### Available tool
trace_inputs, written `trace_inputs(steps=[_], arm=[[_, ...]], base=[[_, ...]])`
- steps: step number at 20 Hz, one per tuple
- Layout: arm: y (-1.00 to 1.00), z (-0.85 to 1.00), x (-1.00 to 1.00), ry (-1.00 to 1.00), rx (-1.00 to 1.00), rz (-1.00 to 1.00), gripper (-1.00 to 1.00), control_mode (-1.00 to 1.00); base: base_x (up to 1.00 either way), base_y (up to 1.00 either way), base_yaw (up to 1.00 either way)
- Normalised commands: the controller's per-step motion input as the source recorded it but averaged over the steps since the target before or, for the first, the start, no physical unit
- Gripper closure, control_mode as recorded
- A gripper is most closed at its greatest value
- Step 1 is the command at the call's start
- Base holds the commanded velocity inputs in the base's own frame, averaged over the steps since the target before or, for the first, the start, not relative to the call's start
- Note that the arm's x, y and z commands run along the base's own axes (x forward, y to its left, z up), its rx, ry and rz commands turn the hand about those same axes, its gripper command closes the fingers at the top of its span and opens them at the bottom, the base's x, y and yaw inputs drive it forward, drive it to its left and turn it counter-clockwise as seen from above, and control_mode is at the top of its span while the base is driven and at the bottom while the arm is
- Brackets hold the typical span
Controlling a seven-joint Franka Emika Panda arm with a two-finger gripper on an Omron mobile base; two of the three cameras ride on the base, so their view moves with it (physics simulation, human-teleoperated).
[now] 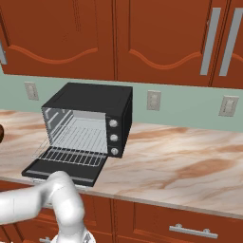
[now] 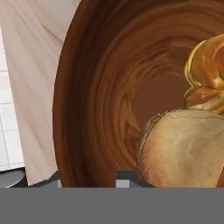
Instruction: Pick up the heated bread from the toaster oven and place it in the bowl. Then move the bread bowl to the dining counter.
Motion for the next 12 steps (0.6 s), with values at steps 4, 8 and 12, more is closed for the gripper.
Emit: trace_inputs(steps=[4, 8, 12], arm=[[0.0, -0.1, -0.37, 0.0, 0.0, 0.0, 1.0, -1.0], [-0.17, 0.13, -0.78, -0.16, -0.02, -0.01, 1.0, -1.0], [-0.83, 0.67, -0.63, -0.33, -0.01, -0.1, 1.0, -1.0]], base=[[0.0, 0.0, 0.0], [0.0, 0.0, 0.0], [0.0, 0.0, 0.0]])
